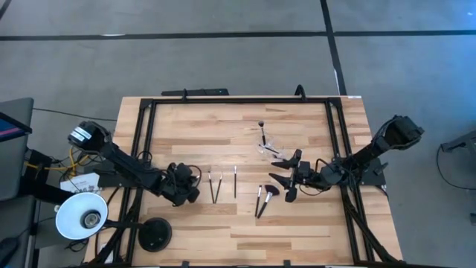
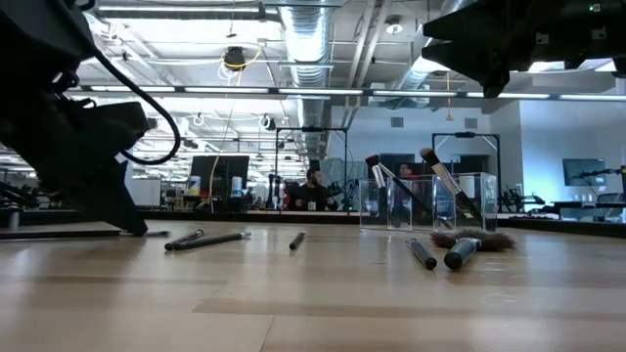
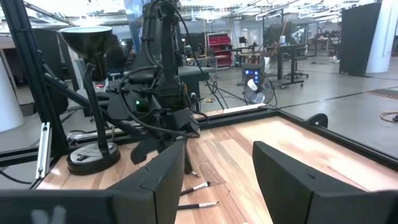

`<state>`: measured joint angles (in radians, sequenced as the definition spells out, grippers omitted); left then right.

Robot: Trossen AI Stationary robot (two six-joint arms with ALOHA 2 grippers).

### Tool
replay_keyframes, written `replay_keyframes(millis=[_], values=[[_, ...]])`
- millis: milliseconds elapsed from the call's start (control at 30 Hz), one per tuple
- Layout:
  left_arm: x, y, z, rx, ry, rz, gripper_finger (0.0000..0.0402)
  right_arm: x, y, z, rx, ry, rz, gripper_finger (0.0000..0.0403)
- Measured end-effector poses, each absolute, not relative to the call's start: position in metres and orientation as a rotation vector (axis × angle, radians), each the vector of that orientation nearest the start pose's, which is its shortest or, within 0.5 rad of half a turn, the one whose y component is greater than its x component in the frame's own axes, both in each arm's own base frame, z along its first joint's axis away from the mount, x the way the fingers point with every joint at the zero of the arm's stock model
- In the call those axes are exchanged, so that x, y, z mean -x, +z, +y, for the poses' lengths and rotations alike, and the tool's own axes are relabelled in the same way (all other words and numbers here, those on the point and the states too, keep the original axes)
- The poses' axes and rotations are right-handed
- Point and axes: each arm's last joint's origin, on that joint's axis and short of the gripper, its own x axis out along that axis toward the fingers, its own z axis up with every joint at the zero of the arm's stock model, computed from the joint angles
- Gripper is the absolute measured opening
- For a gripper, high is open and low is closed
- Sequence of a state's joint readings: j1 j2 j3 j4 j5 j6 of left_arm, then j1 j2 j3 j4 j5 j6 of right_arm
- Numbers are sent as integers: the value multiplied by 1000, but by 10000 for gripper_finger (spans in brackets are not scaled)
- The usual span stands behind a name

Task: Put items in baskets/containers
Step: Put the eyeshadow brush into the transparent organizer

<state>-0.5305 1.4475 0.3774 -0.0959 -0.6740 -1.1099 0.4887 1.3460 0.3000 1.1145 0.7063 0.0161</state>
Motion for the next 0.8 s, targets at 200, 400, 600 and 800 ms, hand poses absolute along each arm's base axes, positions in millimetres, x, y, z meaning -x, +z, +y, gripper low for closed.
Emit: replay_keyframes(millis=[200,400,600,800], values=[[-180,97,-76,369,647,700,16,-209,185,88,-56,-212,-59,179],[-189,85,-70,321,722,646,46,-212,185,83,-70,-192,-61,175],[-193,69,-79,269,735,556,105,-212,185,83,-61,-173,-60,171],[-190,61,-85,245,748,527,107,-214,185,78,-46,-201,-61,171]])
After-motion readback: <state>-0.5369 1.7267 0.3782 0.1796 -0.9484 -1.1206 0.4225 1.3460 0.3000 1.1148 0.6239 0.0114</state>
